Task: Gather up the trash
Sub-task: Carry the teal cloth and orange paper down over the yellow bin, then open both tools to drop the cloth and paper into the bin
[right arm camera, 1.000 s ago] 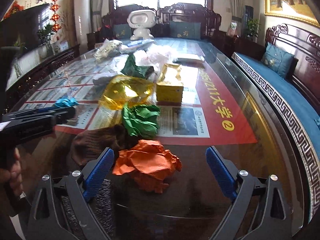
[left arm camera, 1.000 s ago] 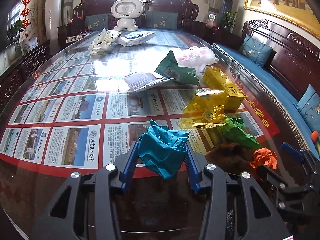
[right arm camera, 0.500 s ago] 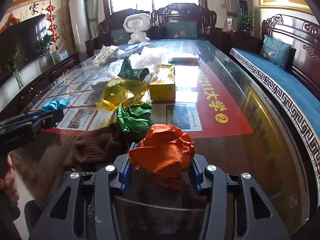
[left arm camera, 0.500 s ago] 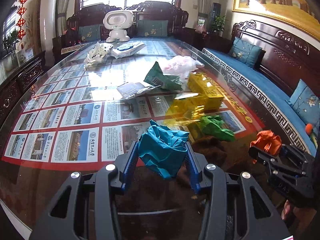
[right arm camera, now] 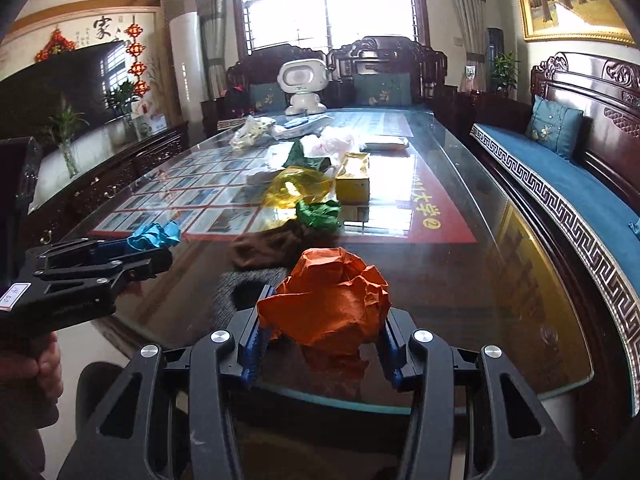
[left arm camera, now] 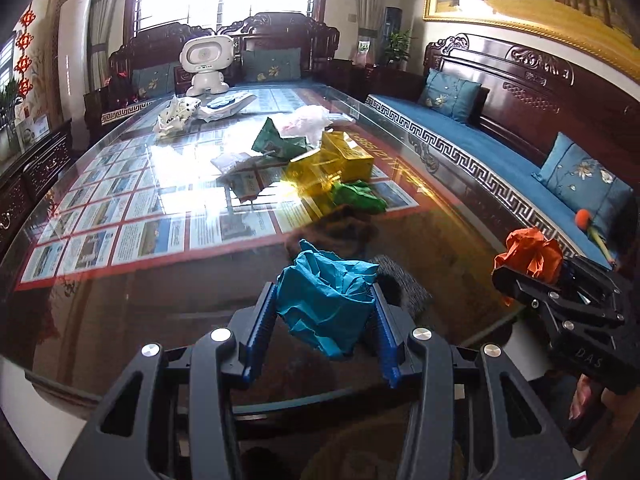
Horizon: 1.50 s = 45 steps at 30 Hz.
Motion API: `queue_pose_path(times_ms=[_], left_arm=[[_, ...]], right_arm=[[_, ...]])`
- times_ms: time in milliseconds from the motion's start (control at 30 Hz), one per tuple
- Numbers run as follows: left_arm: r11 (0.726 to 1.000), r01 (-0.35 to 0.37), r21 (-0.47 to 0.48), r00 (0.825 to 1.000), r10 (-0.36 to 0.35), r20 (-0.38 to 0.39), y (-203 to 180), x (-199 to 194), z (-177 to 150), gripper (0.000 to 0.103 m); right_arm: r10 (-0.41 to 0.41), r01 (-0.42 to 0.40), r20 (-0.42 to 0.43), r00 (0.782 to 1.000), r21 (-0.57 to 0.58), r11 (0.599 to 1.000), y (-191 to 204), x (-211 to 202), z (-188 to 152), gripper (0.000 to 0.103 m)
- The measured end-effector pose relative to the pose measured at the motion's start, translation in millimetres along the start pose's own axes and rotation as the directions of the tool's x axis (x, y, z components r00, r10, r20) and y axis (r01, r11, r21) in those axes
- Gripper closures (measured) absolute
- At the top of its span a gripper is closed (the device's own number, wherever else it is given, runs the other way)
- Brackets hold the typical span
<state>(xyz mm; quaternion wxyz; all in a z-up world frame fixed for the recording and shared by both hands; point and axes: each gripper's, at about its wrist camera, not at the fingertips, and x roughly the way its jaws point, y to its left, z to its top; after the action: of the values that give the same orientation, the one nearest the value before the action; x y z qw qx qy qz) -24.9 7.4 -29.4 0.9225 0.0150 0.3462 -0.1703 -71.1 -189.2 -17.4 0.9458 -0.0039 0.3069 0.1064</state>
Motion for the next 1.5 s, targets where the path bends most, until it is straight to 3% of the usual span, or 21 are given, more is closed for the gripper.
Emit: queue_pose_path(times_ms=[100, 400, 600, 700, 1000, 1067, 1200, 1300, 1433, 1500], left_arm=[[1.0, 0.002, 0.008, 1.0, -0.002, -0.013, -5, -14, -23, 0.057], [0.991, 0.094, 0.092, 0.987, -0.08, -0.138, -38, -41, -103, 0.057], [0.975, 0.187, 0.122, 0.949, -0.147, -0.281, -66, -30, -158, 0.057], [0.965, 0.235, 0.113, 0.92, -0.183, -0.348, -76, -21, -180, 0.057], [0.947, 0.303, 0.108, 0.871, -0.228, -0.435, -81, -11, -203, 0.054], [0.945, 0.305, 0.118, 0.868, -0.225, -0.444, -84, -10, -205, 0.05], [0.939, 0.323, 0.119, 0.857, -0.236, -0.459, -85, -10, -207, 0.032], [0.94, 0.319, 0.12, 0.855, -0.23, -0.465, -85, -11, -208, 0.029], [0.954, 0.282, 0.103, 0.866, -0.207, -0.455, -75, -12, -203, 0.029], [0.966, 0.237, 0.102, 0.885, -0.172, -0.432, -66, -13, -198, 0.029]], right_arm=[[0.029, -0.029, -0.005, 1.0, 0.002, 1.0, 9, -22, -19, 0.057], [-0.008, 0.007, -0.04, 0.999, -0.014, 1.0, 24, -64, -73, 0.057], [-0.021, 0.02, -0.051, 0.999, -0.022, 1.0, 30, -80, -94, 0.057], [-0.028, 0.026, -0.051, 0.998, -0.031, 0.999, 31, -87, -99, 0.057], [-0.053, 0.051, -0.052, 0.997, -0.032, 0.998, 28, -99, -111, 0.057], [-0.051, 0.049, -0.063, 0.997, -0.034, 0.998, 28, -97, -112, 0.057], [-0.042, 0.04, -0.082, 0.996, -0.033, 0.999, 29, -93, -115, 0.057], [-0.027, 0.023, -0.102, 0.994, -0.037, 0.999, 30, -88, -118, 0.057], [-0.005, 0.0, -0.129, 0.992, -0.041, 0.999, 34, -84, -124, 0.057], [0.01, -0.016, -0.145, 0.989, -0.039, 0.999, 37, -82, -127, 0.057]])
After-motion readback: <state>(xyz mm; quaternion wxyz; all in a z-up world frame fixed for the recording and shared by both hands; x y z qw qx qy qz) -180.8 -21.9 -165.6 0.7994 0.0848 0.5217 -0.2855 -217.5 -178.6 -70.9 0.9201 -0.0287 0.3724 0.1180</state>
